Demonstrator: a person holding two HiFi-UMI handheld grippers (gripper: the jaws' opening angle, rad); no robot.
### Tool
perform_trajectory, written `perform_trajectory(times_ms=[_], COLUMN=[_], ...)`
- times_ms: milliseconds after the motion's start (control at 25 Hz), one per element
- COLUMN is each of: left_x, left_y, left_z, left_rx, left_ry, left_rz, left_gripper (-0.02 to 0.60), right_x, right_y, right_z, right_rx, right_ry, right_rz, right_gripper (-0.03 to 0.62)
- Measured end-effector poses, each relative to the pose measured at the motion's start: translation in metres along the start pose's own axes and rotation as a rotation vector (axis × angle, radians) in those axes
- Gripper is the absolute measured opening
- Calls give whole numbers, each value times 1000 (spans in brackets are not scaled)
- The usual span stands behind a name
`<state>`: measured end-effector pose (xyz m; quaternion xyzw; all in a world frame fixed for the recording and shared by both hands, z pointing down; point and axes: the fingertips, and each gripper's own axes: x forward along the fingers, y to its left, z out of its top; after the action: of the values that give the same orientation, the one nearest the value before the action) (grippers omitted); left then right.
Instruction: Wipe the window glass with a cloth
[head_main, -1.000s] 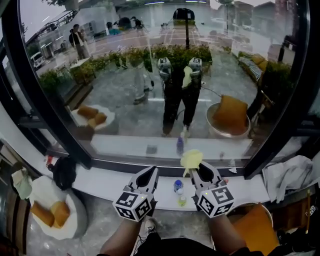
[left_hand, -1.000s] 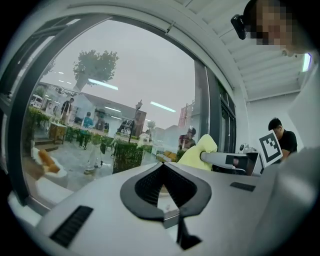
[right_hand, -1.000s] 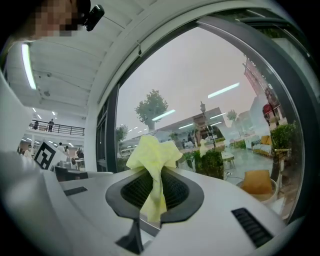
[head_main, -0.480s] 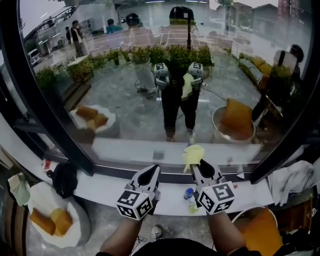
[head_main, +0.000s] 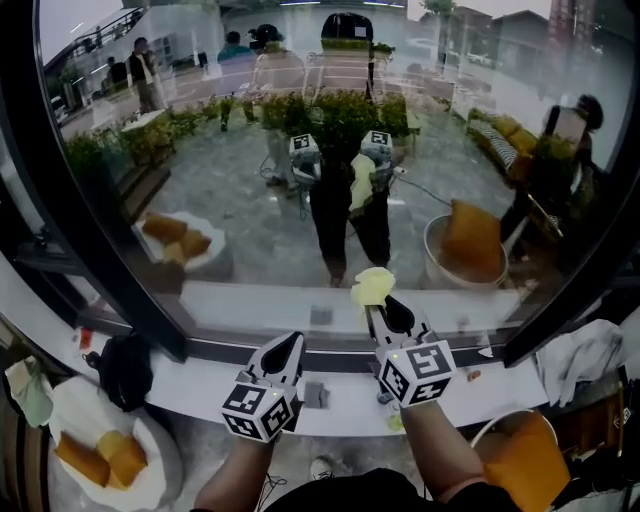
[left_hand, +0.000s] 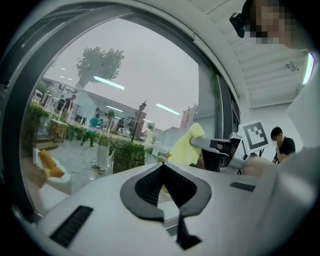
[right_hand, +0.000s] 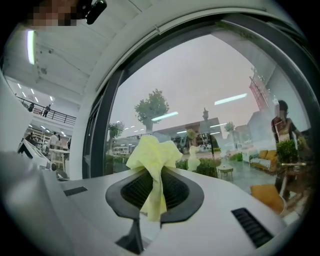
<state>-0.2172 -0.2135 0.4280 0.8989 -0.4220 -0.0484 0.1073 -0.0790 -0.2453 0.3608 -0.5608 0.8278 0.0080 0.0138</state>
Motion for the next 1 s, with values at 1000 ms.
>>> perform_trajectory(times_ms=[1000], left_x=[-30], left_y=[60], left_z=[16], left_rx=[52], left_ry=[5], left_rz=[163], left_gripper=[8], right_x=[176], right_y=[-5], right_z=[16], right_rx=[-132], right_ry=[21], right_rz=[-41], right_gripper=[61])
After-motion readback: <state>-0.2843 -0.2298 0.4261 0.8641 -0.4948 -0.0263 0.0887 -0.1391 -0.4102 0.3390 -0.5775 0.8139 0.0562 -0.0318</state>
